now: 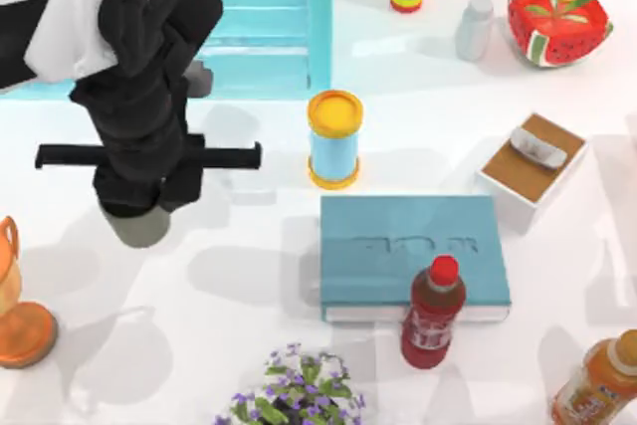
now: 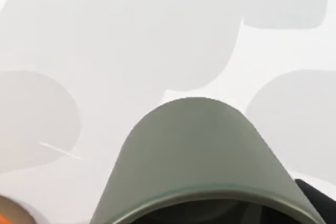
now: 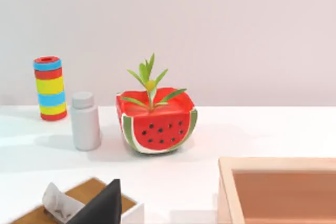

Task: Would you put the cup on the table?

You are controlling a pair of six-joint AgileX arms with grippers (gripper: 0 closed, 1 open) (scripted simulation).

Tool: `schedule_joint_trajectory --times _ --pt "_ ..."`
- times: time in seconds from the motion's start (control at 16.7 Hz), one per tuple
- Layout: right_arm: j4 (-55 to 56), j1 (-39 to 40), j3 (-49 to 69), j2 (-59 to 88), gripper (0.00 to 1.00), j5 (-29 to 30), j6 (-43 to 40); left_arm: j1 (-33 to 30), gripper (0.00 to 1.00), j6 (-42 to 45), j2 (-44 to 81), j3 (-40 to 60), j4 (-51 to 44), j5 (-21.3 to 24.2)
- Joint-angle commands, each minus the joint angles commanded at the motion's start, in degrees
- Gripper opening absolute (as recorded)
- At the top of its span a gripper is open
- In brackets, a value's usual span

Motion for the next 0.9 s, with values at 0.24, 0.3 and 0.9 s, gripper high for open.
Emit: schedule_joint_trajectory --times 0.24,0.3,0.9 --pt "0.0 0.0 0.0 0.0 1.0 0.0 0.0 0.65 0.0 0.49 0.89 -3.26 4.13 0.12" --pt "0.0 0.0 0.0 0.0 1.0 0.0 0.0 0.65 0.0 0.49 0.89 -3.27 4.14 0.12" --pt "0.0 0.0 0.0 0.0 1.0 0.0 0.0 0.65 0.53 0.49 0.89 -3.27 4.14 0.12"
